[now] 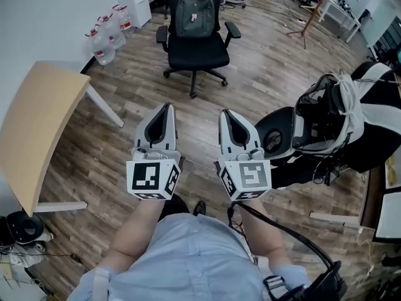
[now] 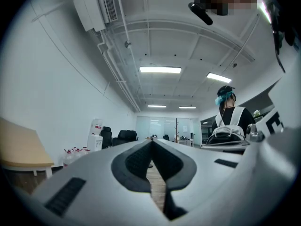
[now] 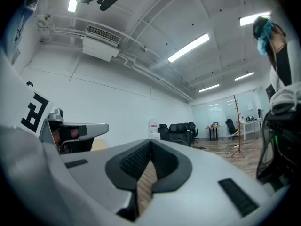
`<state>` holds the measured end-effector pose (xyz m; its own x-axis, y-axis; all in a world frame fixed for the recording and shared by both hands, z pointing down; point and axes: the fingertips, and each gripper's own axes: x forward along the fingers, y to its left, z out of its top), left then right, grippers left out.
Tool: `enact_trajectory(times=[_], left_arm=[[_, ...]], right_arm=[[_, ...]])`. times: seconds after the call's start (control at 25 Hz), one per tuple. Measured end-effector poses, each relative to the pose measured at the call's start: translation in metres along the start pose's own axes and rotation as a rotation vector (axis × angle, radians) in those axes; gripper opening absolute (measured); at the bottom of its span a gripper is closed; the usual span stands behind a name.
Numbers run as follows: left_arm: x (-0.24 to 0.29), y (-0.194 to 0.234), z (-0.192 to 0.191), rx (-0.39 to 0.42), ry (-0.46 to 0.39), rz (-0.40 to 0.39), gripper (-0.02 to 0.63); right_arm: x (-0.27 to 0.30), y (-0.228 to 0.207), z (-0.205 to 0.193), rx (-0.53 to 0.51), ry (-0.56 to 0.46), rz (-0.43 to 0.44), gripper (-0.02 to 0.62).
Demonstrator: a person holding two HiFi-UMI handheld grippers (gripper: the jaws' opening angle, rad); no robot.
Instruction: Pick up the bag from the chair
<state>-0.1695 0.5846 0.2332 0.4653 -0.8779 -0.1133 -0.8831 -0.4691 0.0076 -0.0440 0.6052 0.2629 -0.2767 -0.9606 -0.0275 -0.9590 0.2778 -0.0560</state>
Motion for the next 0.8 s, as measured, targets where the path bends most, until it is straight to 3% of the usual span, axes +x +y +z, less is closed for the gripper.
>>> enact_trajectory(times=[0.4, 0.8], left_arm=[[0.067, 0.019, -0.025, -0.025, 0.017, 0.001, 0.002], [0.189, 0.066, -0.052, -0.017, 0.055, -0.019, 0.0]], right_arm=[[0.061, -0.048, -0.012, 0.001, 0.031, -0.03, 0.002], [0.179, -0.094, -0.024, 0.029, 0.032, -0.034, 0.002]])
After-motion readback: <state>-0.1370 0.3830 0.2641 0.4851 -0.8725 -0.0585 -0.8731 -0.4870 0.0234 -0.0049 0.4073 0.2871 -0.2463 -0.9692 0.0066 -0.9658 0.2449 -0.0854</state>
